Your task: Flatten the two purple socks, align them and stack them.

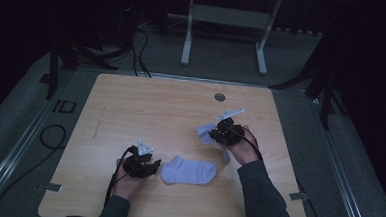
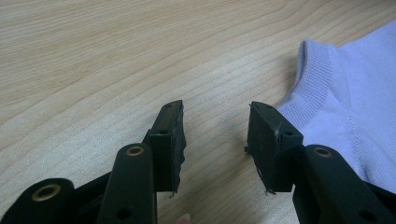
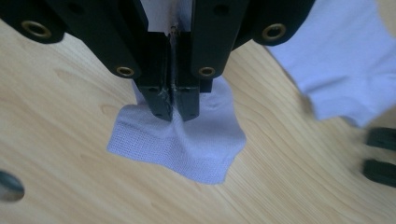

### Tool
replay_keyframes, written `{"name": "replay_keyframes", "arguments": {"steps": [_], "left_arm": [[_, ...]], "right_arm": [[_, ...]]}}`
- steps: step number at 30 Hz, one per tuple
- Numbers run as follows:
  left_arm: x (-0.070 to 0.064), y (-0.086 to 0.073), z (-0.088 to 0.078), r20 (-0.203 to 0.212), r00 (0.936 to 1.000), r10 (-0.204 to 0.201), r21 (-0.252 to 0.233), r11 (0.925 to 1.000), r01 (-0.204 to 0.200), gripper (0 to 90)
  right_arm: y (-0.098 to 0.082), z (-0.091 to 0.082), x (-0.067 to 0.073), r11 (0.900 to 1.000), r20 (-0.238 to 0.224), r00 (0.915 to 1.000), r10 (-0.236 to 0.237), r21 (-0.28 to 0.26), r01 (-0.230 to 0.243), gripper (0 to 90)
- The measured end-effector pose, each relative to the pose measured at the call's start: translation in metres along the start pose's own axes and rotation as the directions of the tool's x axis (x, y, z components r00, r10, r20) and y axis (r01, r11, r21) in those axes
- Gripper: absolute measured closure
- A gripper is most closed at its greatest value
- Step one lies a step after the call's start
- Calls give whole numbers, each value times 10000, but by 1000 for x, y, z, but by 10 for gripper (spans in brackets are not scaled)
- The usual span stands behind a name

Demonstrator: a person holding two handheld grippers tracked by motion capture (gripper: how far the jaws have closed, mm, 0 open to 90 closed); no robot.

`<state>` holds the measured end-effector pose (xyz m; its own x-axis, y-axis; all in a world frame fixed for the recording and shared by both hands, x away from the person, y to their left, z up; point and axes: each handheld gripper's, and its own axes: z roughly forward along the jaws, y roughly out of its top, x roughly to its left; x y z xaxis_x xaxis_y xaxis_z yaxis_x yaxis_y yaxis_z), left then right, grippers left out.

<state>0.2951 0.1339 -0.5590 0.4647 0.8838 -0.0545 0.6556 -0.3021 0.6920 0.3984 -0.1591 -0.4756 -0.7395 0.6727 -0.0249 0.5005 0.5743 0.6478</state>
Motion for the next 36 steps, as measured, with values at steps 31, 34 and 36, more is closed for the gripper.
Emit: {"name": "replay_keyframes", "arguments": {"steps": [31, 34, 36], "left_arm": [[0, 0, 0, -22, 10000, -6, -20, 10000, 6, 564], [0, 0, 0, -23, 10000, -18, -33, 10000, 18, 564], [0, 0, 0, -26, 10000, -20, -35, 10000, 20, 564]], "right_arm": [[-14, -44, 56, 9832, -754, 9905, -1147, -1510, 1024, 862], [-15, -39, 60, 9826, -815, 9885, -1277, -1462, 1149, 862], [-17, -32, 65, 9822, -876, 9863, -1398, -1382, 1269, 862]]}}
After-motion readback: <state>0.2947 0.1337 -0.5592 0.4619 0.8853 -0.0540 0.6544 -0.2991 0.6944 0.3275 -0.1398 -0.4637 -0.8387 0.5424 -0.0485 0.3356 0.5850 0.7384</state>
